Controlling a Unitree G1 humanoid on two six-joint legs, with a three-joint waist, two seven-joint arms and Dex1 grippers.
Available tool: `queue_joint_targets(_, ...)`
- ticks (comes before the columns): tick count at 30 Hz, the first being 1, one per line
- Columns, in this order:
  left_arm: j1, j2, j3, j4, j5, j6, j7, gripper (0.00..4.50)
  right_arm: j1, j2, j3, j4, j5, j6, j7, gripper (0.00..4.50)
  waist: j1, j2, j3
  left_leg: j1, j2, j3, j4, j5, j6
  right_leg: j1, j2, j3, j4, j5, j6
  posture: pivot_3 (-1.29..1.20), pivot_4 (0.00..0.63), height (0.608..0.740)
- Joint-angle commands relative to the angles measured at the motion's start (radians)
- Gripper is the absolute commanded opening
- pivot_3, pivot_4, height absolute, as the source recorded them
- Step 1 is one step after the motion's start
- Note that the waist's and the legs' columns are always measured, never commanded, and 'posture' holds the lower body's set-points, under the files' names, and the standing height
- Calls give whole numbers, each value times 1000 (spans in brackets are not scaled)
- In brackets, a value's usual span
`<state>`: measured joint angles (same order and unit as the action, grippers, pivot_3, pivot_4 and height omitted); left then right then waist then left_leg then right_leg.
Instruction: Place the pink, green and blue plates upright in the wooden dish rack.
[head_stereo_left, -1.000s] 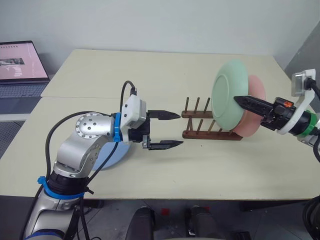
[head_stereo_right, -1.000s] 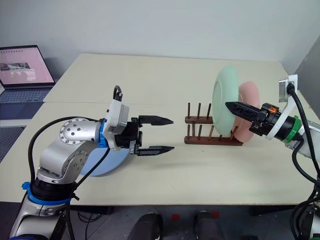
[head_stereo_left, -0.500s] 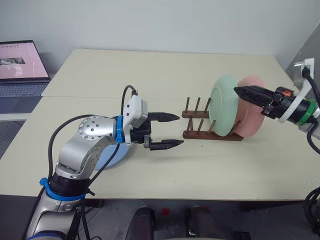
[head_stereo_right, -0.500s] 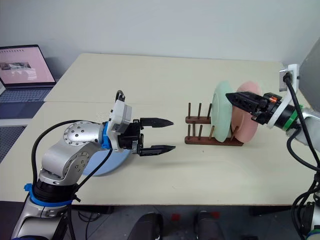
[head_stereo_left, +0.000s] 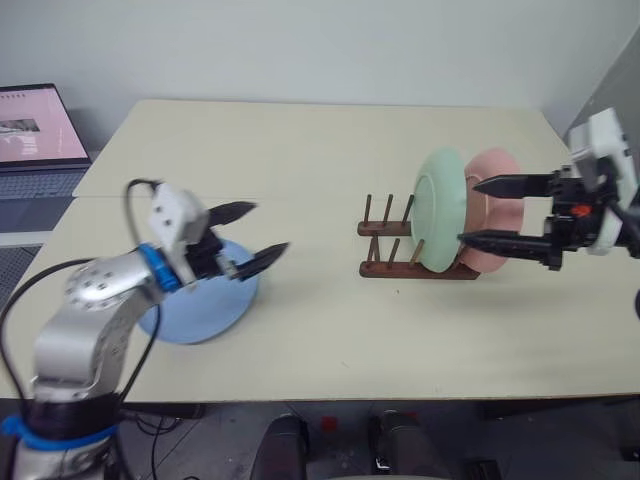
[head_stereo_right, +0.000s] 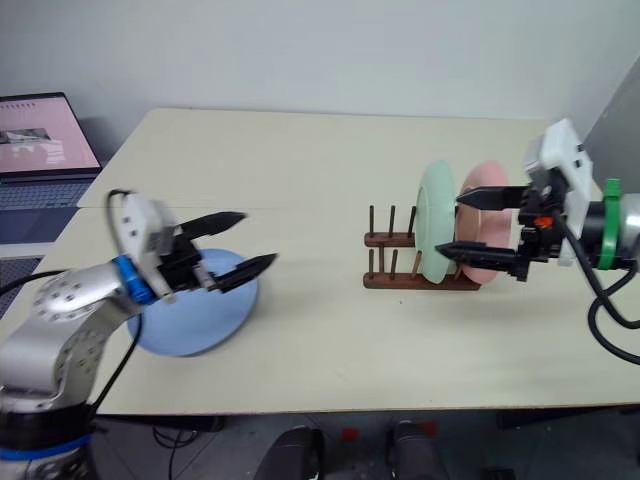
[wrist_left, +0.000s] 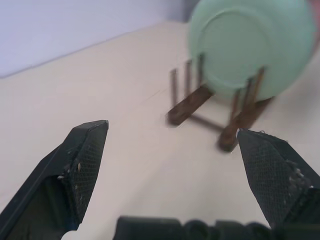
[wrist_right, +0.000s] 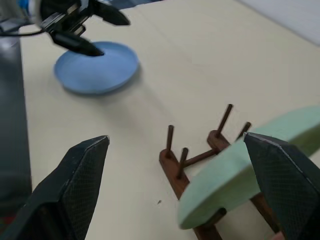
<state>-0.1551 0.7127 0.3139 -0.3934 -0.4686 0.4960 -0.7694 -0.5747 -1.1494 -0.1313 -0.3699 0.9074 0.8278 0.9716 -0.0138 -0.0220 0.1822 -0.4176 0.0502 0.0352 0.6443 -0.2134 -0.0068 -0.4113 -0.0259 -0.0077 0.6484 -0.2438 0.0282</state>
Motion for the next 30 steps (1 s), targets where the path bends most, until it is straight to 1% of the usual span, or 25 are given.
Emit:
queue_joint_targets(1, 70, -6, 161, -24, 23, -13, 100, 4485, -73, 29, 50, 3, -63, -62, 68, 4500, 3, 0, 0, 0, 1, -1, 0, 0, 0, 0, 0, -1, 0, -1, -2, 0, 150, 740)
queue_joint_targets(2, 97, -20, 201, -21, 18, 11, 138, 4485, -96, 47, 72, 15, -80, -70, 80, 4500, 5, 0, 0, 0, 2, -1, 1, 0, 0, 0, 0, -1, 0, -1, -3, 0, 150, 740)
queue_joint_targets(4, 175, -51, 275, -10, -5, 114, 211, 4485, -143, 88, 115, 49, -111, -90, 110, 4500, 10, -1, 0, 0, 7, 1, 1, 0, -1, 0, -1, -1, -1, -1, -5, 0, 150, 740)
queue_joint_targets(7, 230, -95, 324, -2, -37, 187, 275, 4485, -176, 123, 152, 94, -155, -112, 159, 4500, 14, -1, 0, 0, 7, 4, 1, 0, -1, 0, -3, 0, -2, -1, -5, 0, 150, 740)
queue_joint_targets(12, 218, -170, 382, 34, -89, 311, 403, 4485, -183, 153, 169, 110, -195, -138, 219, 4500, 27, -2, 0, -1, 6, 3, 1, 0, -1, 0, -4, -2, -2, 1, -8, 0, 150, 740)
queue_joint_targets(13, 218, -181, 379, 40, -92, 333, 424, 4485, -182, 158, 170, 108, -200, -141, 225, 4500, 27, -3, 0, -1, 6, 3, 1, 0, -1, 0, -4, -1, -2, 2, -9, 0, 150, 740)
queue_joint_targets(17, 197, -215, 364, 63, -137, 462, 486, 4485, -184, 172, 179, 96, -217, -143, 250, 4500, 25, -3, 0, -1, 7, 3, 1, 0, -1, 0, -4, -2, -1, 2, -9, 0, 150, 740)
queue_joint_targets(22, 136, -245, 386, 118, -200, 593, 548, 4485, -206, 184, 181, 74, -220, -122, 260, 4500, 25, -2, 0, 0, 7, 3, 2, 0, -1, 0, -2, -2, 0, 3, -9, 0, 150, 740)
queue_joint_targets(23, 124, -248, 390, 124, -208, 610, 558, 4126, -209, 186, 180, 68, -218, -116, 259, 4500, 25, -2, 0, 0, 7, 3, 1, 0, -1, 0, -2, -2, 0, 3, -10, 0, 150, 740)
queue_joint_targets(24, 115, -250, 393, 128, -214, 622, 565, 3951, -212, 187, 179, 64, -216, -111, 259, 4500, 25, -2, 0, 1, 7, 3, 1, 0, -1, 0, -2, -2, 0, 3, -10, 0, 150, 740)
queue_joint_targets(30, 67, -238, 357, 145, -209, 670, 585, 2303, -208, 187, 178, 50, -223, -105, 260, 4500, 26, -2, 0, 1, 7, 3, 1, 0, -2, 0, -2, -1, 0, 3, -10, 0, 150, 740)
